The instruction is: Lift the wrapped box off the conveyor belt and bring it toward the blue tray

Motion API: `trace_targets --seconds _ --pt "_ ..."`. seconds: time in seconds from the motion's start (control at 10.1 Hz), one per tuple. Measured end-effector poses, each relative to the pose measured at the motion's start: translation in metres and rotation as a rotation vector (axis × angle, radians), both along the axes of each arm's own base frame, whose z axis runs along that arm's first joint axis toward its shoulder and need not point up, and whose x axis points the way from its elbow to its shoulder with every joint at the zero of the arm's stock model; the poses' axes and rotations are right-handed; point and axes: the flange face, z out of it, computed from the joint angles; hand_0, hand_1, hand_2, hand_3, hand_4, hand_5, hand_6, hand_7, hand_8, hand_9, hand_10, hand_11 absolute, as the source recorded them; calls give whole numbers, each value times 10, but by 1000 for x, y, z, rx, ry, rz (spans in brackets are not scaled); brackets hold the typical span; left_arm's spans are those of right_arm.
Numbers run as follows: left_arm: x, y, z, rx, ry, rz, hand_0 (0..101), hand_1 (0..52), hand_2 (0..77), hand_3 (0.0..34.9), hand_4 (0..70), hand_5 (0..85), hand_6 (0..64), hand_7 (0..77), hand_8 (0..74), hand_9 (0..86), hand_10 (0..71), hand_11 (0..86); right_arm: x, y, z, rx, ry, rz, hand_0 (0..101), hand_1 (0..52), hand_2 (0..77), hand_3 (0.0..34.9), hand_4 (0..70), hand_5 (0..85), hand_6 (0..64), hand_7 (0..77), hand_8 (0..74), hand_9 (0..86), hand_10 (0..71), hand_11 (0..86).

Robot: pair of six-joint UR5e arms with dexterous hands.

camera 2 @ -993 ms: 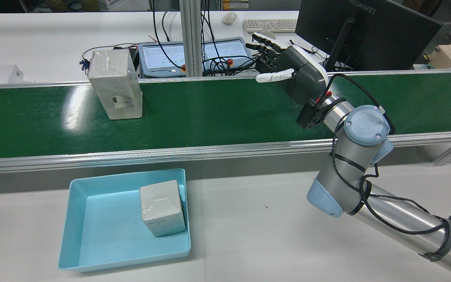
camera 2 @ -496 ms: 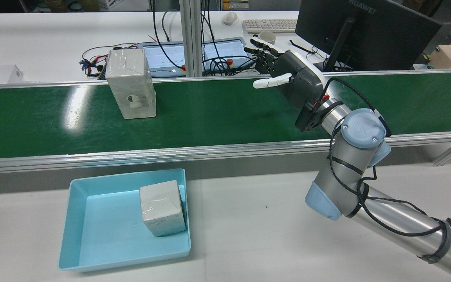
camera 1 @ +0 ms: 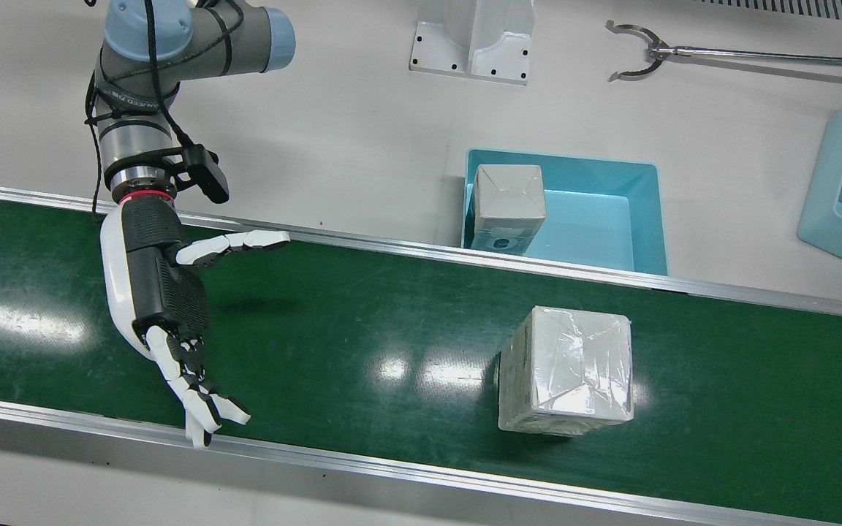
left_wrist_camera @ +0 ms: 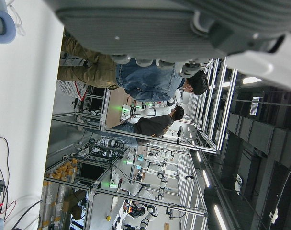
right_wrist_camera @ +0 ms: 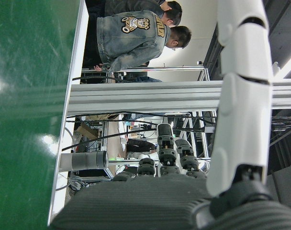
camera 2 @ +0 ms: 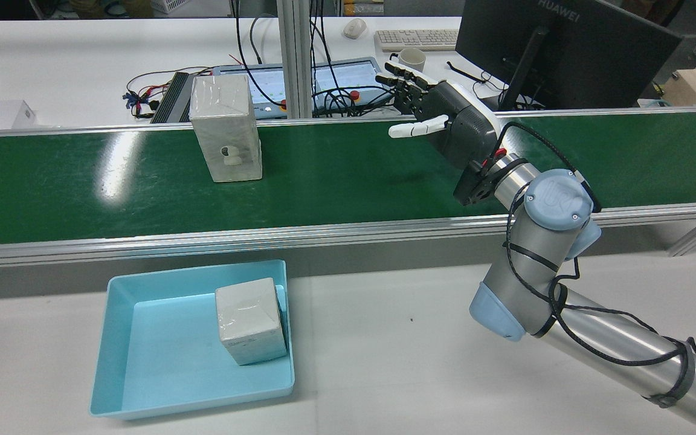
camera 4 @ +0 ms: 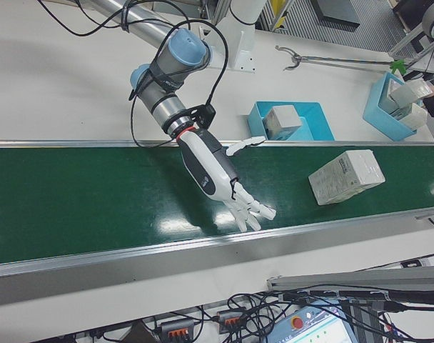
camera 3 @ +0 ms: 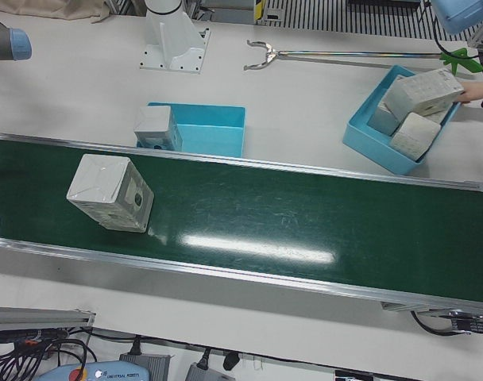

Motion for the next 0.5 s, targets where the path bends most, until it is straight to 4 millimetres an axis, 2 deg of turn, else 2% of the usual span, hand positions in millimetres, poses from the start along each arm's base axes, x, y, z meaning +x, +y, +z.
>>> trace_targets --seconds 0.2,0.3,0.4,0.5 --pt "0 0 0 0 0 0 0 0 5 0 0 11 5 5 5 5 5 5 1 0 -1 1 -2 1 473 136 131 0 65 109 55 164 27 60 0 11" --pt "0 0 0 0 0 0 0 0 5 0 0 11 5 5 5 5 5 5 1 0 -1 1 -2 2 473 136 125 0 87 109 55 164 16 22 0 11" --pt "0 0 0 0 0 0 0 0 5 0 0 11 5 5 5 5 0 5 2 0 -1 1 -1 3 473 136 125 0 87 109 55 164 16 22 0 11" --pt "0 0 0 0 0 0 0 0 5 0 0 11 5 5 5 5 0 5 2 0 -1 1 0 3 474 136 114 0 87 76 55 142 16 22 0 11"
